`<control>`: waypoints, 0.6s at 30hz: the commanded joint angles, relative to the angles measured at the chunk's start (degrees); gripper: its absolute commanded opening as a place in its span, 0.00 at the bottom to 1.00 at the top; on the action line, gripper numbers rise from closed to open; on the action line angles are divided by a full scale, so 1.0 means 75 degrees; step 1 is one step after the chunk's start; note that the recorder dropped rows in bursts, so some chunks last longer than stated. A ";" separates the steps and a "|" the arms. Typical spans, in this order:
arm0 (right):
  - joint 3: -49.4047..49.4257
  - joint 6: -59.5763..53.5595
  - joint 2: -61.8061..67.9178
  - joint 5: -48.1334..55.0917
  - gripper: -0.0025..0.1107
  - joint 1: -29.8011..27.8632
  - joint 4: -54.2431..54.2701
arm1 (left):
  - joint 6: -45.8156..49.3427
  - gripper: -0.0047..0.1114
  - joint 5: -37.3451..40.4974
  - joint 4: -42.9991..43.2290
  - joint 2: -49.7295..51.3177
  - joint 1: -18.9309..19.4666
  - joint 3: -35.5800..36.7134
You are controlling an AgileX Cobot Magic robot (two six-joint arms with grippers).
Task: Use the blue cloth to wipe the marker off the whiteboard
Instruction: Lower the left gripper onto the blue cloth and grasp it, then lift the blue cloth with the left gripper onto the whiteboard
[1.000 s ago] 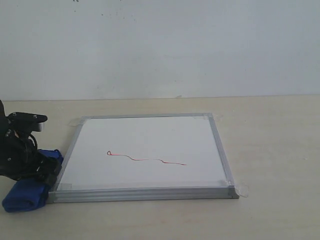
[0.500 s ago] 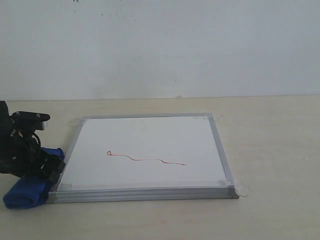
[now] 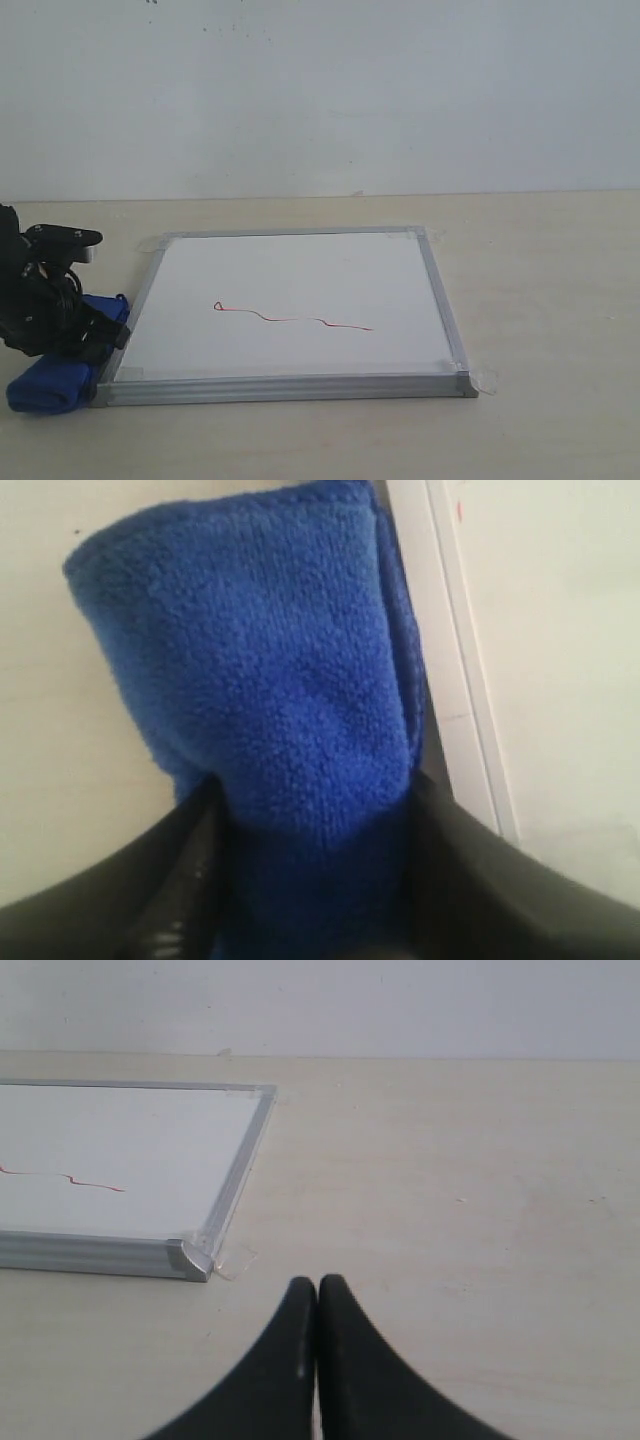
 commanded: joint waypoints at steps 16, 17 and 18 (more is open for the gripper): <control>-0.0002 0.0011 -0.0031 -0.0046 0.02 -0.0042 0.0015 | 0.1540 0.07 -0.1040 -0.0755 -0.1510 -0.1257 -0.0478; -0.0002 0.0011 -0.0031 -0.0046 0.02 -0.0042 0.0015 | 0.1540 0.07 -0.1016 -0.0741 -0.1161 -0.1397 -0.0662; -0.0002 0.0011 -0.0031 -0.0046 0.02 -0.0042 0.0015 | 0.1540 0.07 -0.1005 -0.0741 -0.0889 -0.1445 -0.0825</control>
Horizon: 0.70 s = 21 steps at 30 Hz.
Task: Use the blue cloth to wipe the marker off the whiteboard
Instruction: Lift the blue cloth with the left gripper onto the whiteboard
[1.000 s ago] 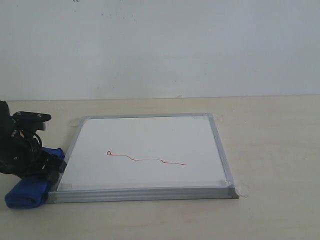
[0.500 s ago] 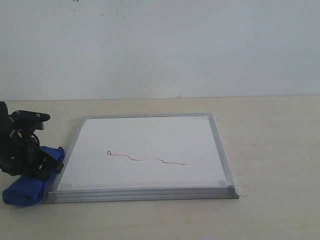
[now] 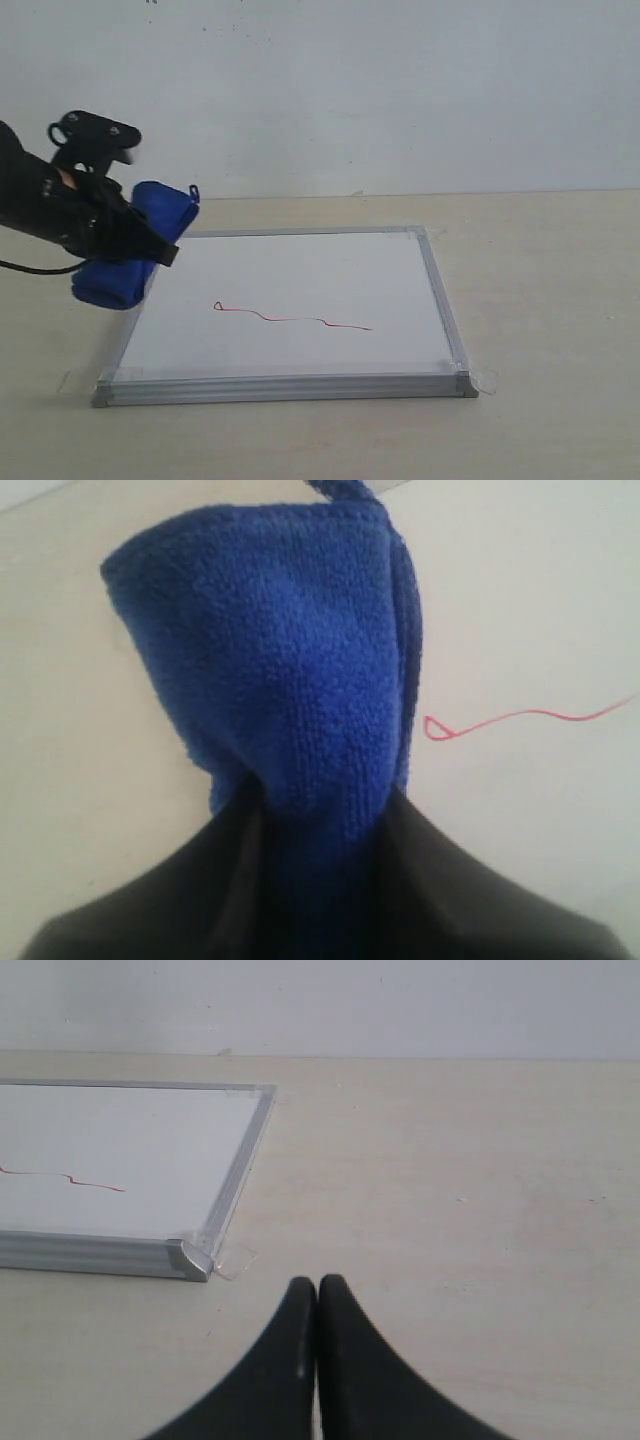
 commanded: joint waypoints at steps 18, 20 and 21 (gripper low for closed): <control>-0.0002 0.0011 -0.0031 -0.0046 0.02 -0.0042 0.0015 | 0.0478 0.07 0.1702 0.0533 0.3591 -0.0780 -0.2605; -0.0002 0.0011 -0.0031 -0.0046 0.02 -0.0042 0.0015 | 0.0740 0.07 0.2044 0.0533 0.3648 -0.1034 -0.2605; -0.0002 0.0011 -0.0031 -0.0046 0.02 -0.0042 0.0015 | 0.0741 0.07 0.2194 0.0553 0.3669 -0.1186 -0.2605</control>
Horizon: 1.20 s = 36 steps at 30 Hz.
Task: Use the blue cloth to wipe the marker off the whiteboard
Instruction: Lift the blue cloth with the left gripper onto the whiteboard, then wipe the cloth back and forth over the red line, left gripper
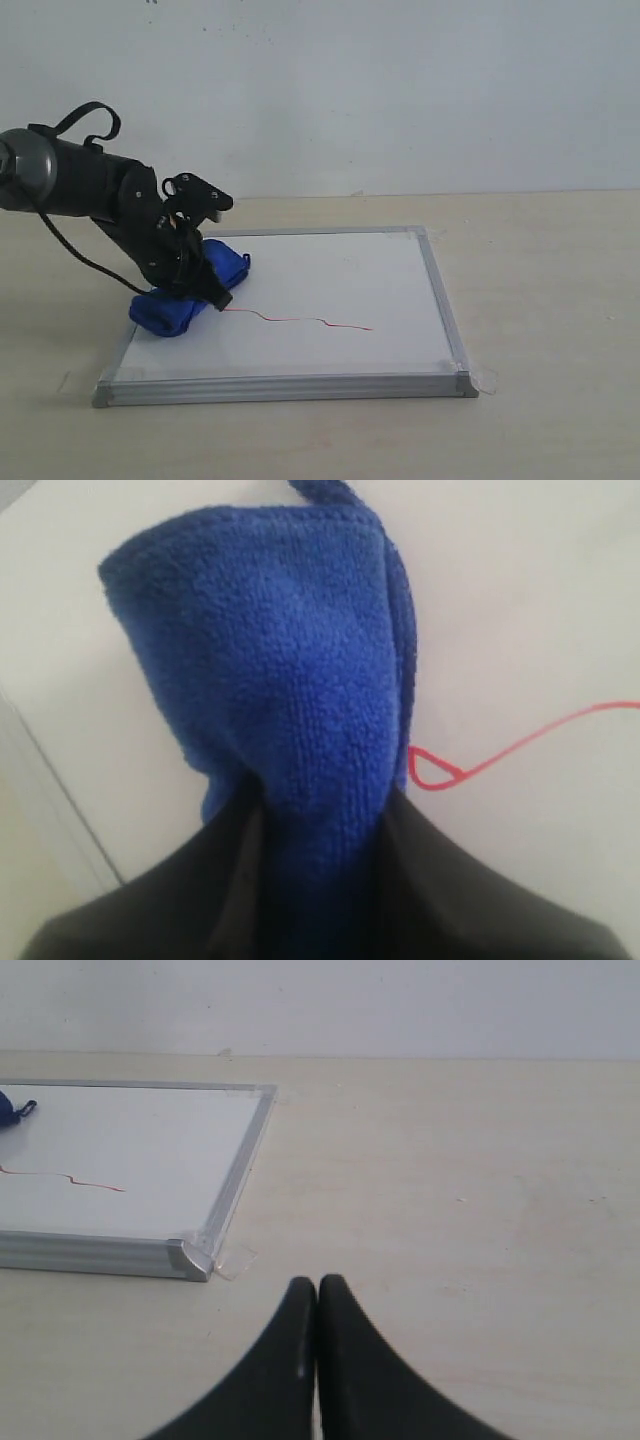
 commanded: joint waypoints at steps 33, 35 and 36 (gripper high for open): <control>-0.0002 0.0011 -0.0031 -0.0046 0.02 -0.0042 0.0015 | 0.0463 0.07 0.1265 -0.0139 0.0428 -0.1657 -0.0287; -0.0002 0.0011 -0.0031 -0.0046 0.02 -0.0042 0.0015 | 0.0490 0.07 0.1241 -0.0139 0.0428 -0.2090 -0.0287; -0.0002 0.0011 -0.0031 -0.0046 0.02 -0.0042 0.0015 | 0.0490 0.07 0.1198 -0.0155 0.0428 -0.2265 -0.0301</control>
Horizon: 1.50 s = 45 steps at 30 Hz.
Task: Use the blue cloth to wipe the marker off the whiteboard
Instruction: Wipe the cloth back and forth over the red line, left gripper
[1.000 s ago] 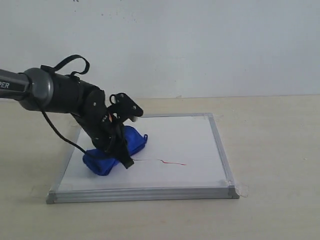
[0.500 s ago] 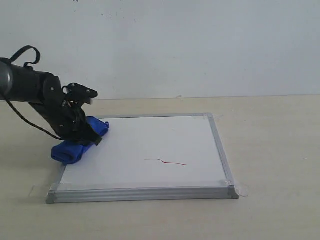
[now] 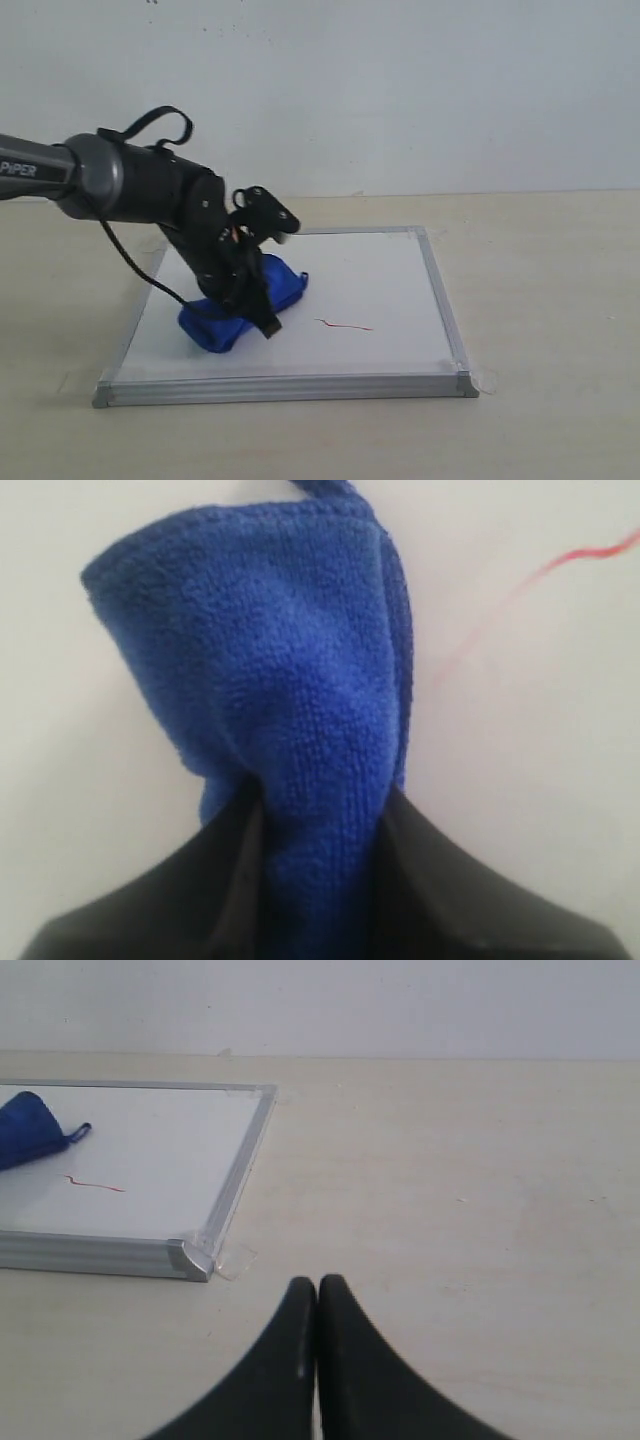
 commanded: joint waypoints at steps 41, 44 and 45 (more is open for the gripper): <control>-0.0002 0.0011 -0.0031 -0.0046 0.02 -0.0042 0.0003 | -0.2796 0.07 0.0506 0.0545 0.0251 -0.0986 -0.0518; -0.0002 0.0011 -0.0031 -0.0046 0.02 -0.0042 0.0003 | -0.3374 0.07 0.0682 0.1121 0.0251 -0.0374 -0.0518; -0.0002 0.0011 -0.0031 -0.0046 0.02 -0.0042 0.0003 | -0.3419 0.07 0.0736 0.1187 0.0251 -0.0167 -0.0518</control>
